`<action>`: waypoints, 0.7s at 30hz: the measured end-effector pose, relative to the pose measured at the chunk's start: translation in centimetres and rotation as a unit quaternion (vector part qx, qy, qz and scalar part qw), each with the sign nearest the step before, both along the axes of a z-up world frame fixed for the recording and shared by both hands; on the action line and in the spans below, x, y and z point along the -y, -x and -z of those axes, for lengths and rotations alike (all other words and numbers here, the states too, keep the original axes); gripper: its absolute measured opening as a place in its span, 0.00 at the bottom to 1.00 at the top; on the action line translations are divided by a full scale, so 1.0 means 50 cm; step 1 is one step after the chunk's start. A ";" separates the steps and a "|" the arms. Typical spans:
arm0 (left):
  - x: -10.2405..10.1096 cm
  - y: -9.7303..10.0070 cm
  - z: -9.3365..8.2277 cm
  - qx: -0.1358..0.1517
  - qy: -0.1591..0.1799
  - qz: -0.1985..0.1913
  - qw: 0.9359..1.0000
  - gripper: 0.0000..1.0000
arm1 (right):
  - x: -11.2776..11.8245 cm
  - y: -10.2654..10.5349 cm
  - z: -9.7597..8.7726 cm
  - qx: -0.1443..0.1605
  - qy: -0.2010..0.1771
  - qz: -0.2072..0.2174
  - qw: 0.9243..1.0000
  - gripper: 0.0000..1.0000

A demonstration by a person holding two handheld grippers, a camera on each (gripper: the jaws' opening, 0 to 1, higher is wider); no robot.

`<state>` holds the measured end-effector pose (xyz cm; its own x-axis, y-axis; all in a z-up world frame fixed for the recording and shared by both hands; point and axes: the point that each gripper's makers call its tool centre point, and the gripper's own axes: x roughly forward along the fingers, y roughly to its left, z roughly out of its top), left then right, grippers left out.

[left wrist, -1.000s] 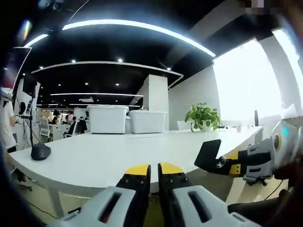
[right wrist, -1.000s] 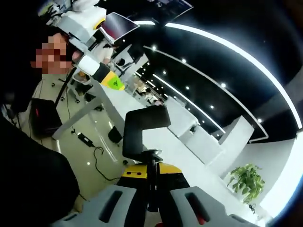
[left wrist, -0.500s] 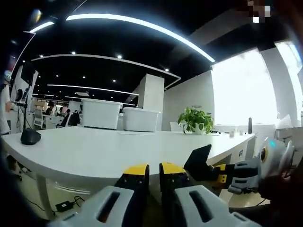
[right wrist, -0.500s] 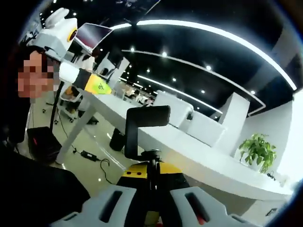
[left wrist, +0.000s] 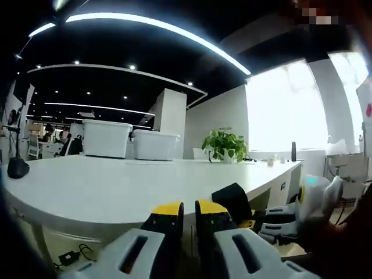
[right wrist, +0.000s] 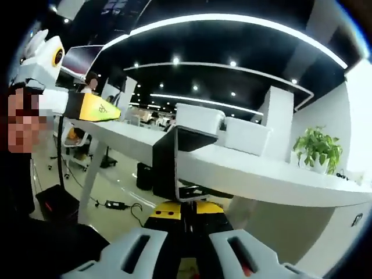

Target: Clamp the fixed fixture on the desktop, loosen the retaining clip, secure it to the edge of the desk, and tighten the retaining clip.

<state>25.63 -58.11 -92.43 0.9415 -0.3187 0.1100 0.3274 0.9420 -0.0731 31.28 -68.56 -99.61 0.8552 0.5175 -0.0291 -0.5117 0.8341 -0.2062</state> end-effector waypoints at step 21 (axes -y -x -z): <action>0.143 -0.013 0.024 -0.012 -0.050 0.132 0.990 0.04 | 0.019 -0.056 0.034 -0.077 -0.088 -0.017 0.993 0.03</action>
<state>26.26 -65.27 -93.63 0.8265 -0.5613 0.0436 0.5617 0.8274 0.0050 34.07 -69.50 -101.30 0.8291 0.5553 -0.0651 -0.5550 0.8315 0.0234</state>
